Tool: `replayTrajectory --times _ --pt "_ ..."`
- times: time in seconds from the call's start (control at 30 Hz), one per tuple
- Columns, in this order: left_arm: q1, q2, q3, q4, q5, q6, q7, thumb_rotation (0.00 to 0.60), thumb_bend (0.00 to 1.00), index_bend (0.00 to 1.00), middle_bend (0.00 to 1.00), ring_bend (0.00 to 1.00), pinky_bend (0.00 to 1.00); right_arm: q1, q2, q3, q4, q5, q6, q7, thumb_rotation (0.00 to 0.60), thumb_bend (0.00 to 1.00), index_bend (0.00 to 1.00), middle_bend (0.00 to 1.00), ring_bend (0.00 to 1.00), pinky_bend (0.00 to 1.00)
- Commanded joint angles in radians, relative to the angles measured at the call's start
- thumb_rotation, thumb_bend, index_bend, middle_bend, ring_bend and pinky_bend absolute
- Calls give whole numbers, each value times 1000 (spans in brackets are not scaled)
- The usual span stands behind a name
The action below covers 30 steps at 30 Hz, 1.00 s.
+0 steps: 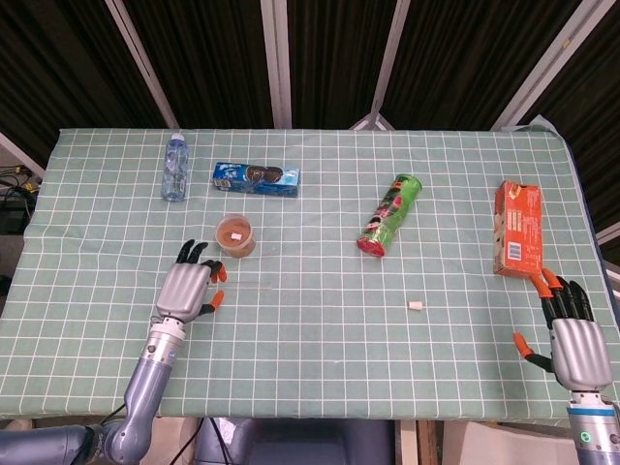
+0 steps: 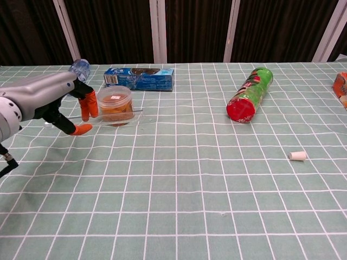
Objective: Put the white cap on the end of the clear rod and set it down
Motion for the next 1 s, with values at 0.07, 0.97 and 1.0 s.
replayTrajectory --times 0.07,0.97,1.0 --pt "-29 4 -25 43 25 -43 -64 600 638 587 498 109 0 34 -11 25 -10 26 -36 -55 600 322 0 0 0 0" --pt "-109 77 -76 88 201 -101 -331 600 638 587 498 109 0 259 -209 70 -6 215 -316 -364 600 322 379 168 24 0" --pt "-110 77 -75 88 201 -101 -331 600 637 587 498 109 0 263 -218 71 2 223 -319 -369 600 322 381 170 25 0"
